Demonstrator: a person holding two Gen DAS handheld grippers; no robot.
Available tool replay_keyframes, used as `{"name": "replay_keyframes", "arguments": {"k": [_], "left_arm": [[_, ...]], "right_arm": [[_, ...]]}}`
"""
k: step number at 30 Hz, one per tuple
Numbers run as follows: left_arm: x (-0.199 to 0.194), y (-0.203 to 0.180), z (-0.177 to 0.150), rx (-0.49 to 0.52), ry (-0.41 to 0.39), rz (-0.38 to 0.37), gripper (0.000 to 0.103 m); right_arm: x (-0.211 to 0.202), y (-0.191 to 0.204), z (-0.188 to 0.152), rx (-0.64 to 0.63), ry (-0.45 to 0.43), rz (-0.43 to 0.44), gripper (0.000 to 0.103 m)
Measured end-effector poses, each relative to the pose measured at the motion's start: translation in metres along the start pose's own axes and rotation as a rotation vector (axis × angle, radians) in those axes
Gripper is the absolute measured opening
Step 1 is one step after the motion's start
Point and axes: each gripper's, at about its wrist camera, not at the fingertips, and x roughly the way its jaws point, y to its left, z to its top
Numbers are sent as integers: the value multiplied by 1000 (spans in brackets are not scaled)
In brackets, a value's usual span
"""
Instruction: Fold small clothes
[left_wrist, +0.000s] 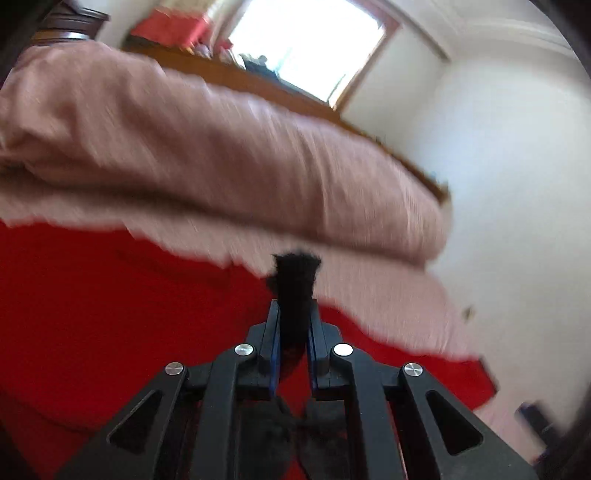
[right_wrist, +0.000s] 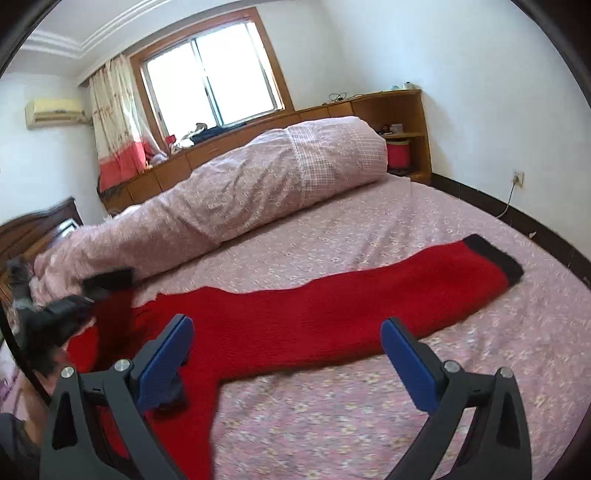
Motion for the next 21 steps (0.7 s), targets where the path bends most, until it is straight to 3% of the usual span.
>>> {"name": "replay_keyframes", "arguments": {"k": [5,8,12,17,19,21], "left_arm": [[25,-5,-28,23,97,43,8],[25,-2,-35,-28,143,26,25],[18,2,-40,3,205,9,32],[-36,27,-32,93,203,29,36],[-58,48,-26,82,192,55,43],[-85,80,-15,68,178,92,57]], "right_arm": [[-10,6,-1,-85,-9,-14,103],[-12,12,-3,-113,-4,-20,103],[-2,18,-5,-107,21,0,103],[14,29,-8,-52,61,84,103],[22,39,-9,-15,82,150,103],[33,54,-12,29,105,239,103]]}}
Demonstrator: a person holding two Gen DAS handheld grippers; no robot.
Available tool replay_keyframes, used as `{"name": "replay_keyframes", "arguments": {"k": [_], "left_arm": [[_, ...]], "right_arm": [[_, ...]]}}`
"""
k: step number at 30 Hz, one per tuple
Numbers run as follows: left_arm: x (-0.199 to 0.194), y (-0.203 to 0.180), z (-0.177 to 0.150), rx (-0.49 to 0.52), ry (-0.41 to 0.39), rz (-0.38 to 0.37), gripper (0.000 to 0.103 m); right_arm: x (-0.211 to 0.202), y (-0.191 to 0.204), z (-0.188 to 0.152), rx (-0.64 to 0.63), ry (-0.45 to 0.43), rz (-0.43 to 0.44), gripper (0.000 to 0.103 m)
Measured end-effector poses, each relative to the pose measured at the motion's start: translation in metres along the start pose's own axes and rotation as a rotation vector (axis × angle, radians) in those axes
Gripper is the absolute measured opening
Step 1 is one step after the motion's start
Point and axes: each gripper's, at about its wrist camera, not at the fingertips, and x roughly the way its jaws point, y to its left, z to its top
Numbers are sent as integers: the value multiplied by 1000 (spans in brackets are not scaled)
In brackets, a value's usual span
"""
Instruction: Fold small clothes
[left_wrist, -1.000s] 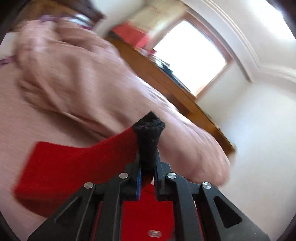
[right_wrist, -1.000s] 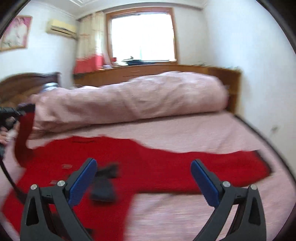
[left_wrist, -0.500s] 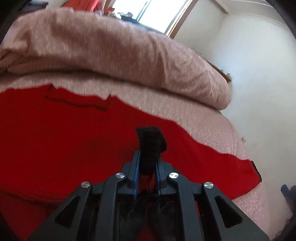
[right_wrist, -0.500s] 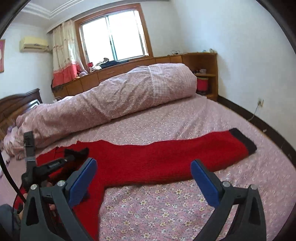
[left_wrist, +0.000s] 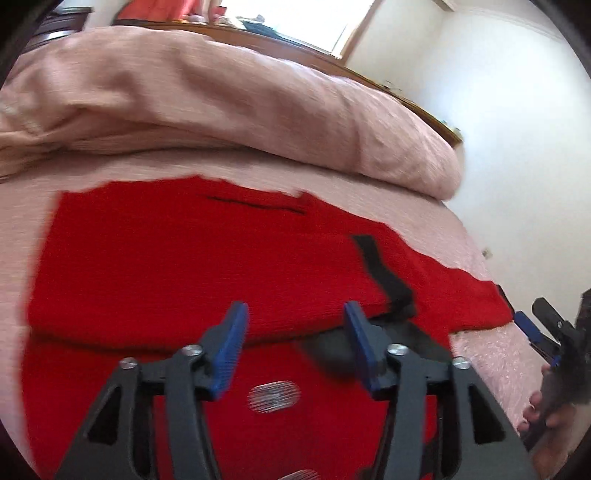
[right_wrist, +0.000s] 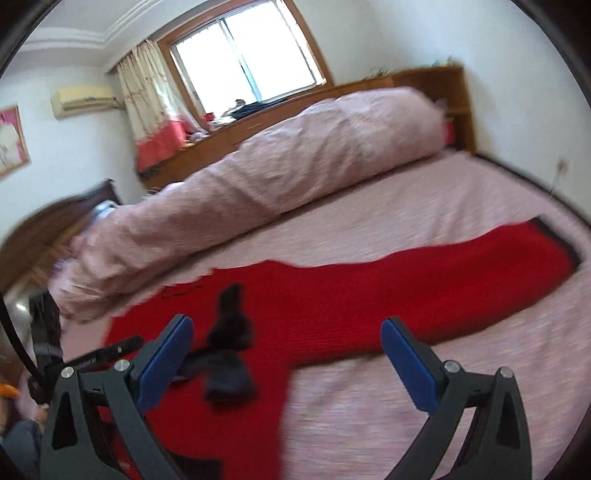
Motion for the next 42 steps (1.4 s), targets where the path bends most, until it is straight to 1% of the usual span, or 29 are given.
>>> {"name": "replay_keyframes", "arguments": {"k": [1,2,4,5,6,8,10,11,12,13,15,18,20,21,22,23,24,27,29,31,33,35,37,38,40,42], "left_arm": [[-10,20,3,2,-14,41,60],[-17,41,7,7,-34,98,62],[-22,82,15,-22,-51,228,63],[-20,100,19,-46,-42,260,63],[-15,122,22,-81,-6,268,63],[-6,155,22,-156,56,231,63],[0,168,17,-192,77,226,63],[2,170,13,-186,81,224,63],[3,168,11,-174,76,223,63],[3,164,8,-144,62,224,63],[5,155,5,-95,51,215,63],[14,139,5,-42,62,191,63],[22,132,9,-15,70,227,63],[26,131,10,-8,61,238,54],[27,132,10,-11,51,255,43],[28,133,12,-14,48,265,29],[27,132,13,-12,41,254,20],[21,129,14,45,29,297,17],[18,135,15,22,34,278,17],[13,145,15,-12,28,254,17],[9,152,14,-34,26,242,21],[5,155,13,-31,21,267,22],[-3,159,12,-8,13,350,22],[-6,161,11,0,9,372,22],[-8,167,10,1,24,375,22],[-15,169,9,-1,21,377,22]], "right_arm": [[7,5,-1,13,8,35,103],[18,13,-4,31,26,82,103],[38,25,-8,54,55,148,103],[51,33,-11,64,69,184,103],[63,40,-13,74,82,211,103],[85,52,-16,88,101,246,101],[104,61,-17,72,101,266,87],[113,65,-18,37,94,248,69],[121,67,-19,13,93,211,54],[127,69,-19,1,97,178,51],[141,69,-22,1,123,153,51],[158,69,-26,-23,189,52,51],[161,66,-28,-16,208,38,51],[160,65,-28,-13,206,31,50],[159,64,-29,-9,201,45,46],[157,61,-29,-6,207,80,30],[159,61,-30,-5,218,112,13],[155,72,-32,-47,237,132,13],[154,89,-35,-121,248,142,12],[150,104,-38,-197,247,125,12],[151,114,-42,-257,245,99,12],[153,111,-44,-259,253,82,12],[154,102,-44,-225,264,77,12],[154,97,-43,-200,270,83,12],[155,91,-42,-166,276,107,12],[156,92,-42,-168,283,111,13]]}}
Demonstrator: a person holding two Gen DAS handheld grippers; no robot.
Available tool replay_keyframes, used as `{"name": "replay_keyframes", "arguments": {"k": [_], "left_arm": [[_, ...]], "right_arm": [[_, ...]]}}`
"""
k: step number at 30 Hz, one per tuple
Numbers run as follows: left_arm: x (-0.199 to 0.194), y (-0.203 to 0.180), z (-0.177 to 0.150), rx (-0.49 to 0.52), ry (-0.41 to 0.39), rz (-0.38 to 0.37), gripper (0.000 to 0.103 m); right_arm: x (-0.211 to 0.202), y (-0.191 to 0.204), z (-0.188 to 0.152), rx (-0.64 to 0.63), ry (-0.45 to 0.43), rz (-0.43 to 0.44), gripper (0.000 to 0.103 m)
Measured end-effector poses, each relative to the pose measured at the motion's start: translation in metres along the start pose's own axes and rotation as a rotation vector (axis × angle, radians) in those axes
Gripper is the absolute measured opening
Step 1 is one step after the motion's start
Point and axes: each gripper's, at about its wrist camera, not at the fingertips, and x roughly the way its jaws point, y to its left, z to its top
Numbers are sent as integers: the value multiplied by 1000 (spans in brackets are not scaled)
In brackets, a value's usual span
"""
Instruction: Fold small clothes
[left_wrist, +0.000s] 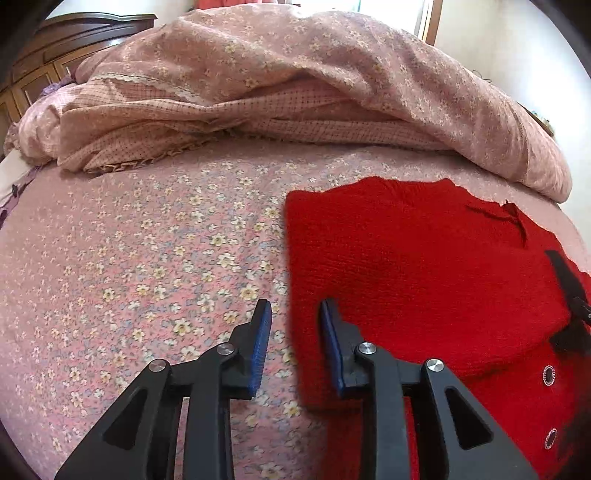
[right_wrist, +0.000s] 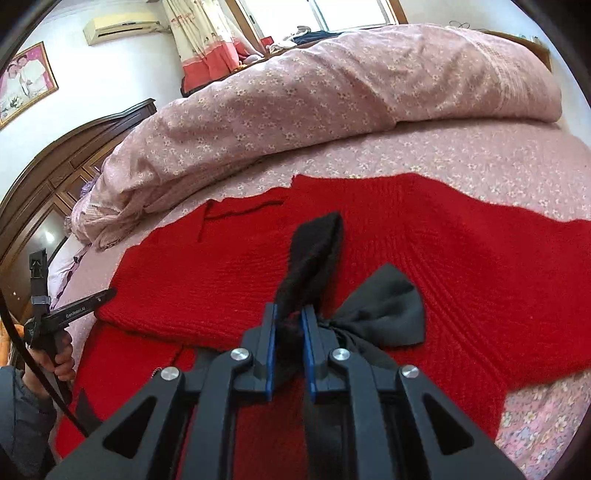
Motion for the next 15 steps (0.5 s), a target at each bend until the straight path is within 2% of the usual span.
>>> {"name": "replay_keyframes", "arguments": {"k": [4,7,9,11,13,15], "left_arm": [[-21,5,-2,-8,-9,32,22],[-32,-6,-2,-2,-15,46,22],[-44,-7,-3,-10,-21,45,22],[-52,-12,-4,-28,-36,44,22],[-64,-21,-8,-47,-54,39,23],[-72,-35,-11,-59,-75,25,23]], "right_arm": [[0,10,0,-49,2,-26,19],[-9,11,0,-70,-21,-38,25],[-21,9,0,-70,-51,-36,36],[-37,1,0,-55,-89,-25,41],[-51,-8,0,-38,-111,-16,53],[-68,-21,-3,-24,-131,-27,73]]}}
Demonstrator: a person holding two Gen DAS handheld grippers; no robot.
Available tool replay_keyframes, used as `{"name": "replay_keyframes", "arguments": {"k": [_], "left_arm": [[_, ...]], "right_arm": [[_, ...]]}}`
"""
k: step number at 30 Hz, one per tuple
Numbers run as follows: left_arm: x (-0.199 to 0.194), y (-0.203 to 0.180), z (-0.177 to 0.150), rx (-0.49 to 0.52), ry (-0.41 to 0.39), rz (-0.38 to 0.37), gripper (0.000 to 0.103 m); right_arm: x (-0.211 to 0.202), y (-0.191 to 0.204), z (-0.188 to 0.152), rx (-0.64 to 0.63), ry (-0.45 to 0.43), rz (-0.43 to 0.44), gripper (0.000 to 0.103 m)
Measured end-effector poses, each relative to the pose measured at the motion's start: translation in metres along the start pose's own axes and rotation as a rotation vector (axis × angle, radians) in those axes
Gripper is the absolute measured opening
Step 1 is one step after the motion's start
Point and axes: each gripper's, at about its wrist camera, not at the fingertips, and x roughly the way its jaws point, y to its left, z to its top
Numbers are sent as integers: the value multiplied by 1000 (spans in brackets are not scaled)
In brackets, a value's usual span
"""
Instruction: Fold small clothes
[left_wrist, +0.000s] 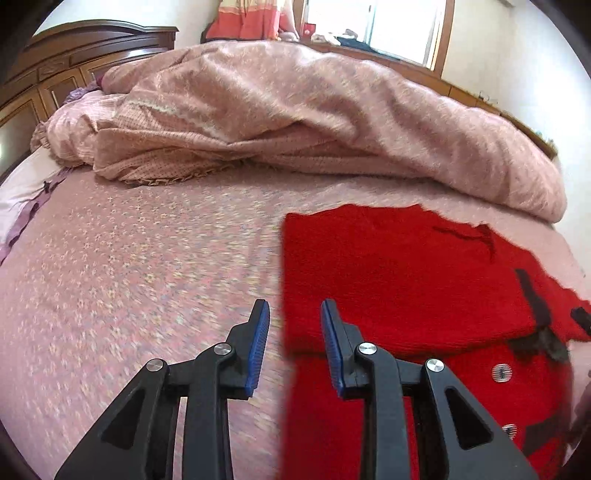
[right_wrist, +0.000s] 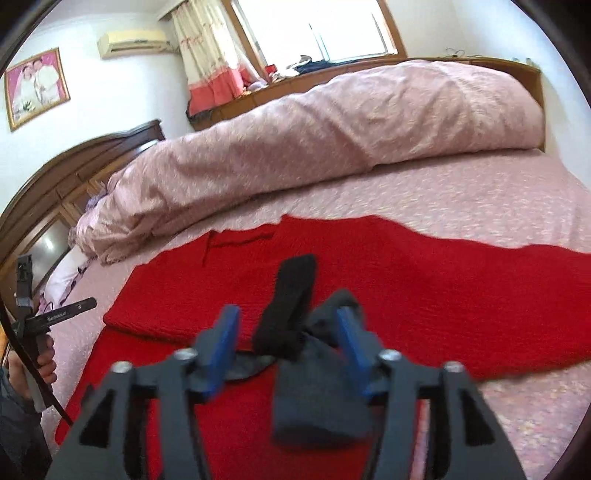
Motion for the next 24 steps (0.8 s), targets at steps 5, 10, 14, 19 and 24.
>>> {"name": "replay_keyframes", "arguments": {"k": [5,10,14,19,24], "left_arm": [[-14,-51,-11,1,-51,-48,28],[7,-109,-21,45,-38,-59,28],[32,-142,-39,92,-42,14,29],[42,-154,-53,120,-40,75,33],[43,-147,-52,89,-37,73,47]], "right_arm": [[-48,-48,-6,46,-46,-68,76],[-105,-119,-17,173,-98,-146,76],[-142,-182,-34,294,-110,-212,77],[-192,-275,-48,568,-192,-293,81],[-209,-364,-81,949,-303,-147,80]]}}
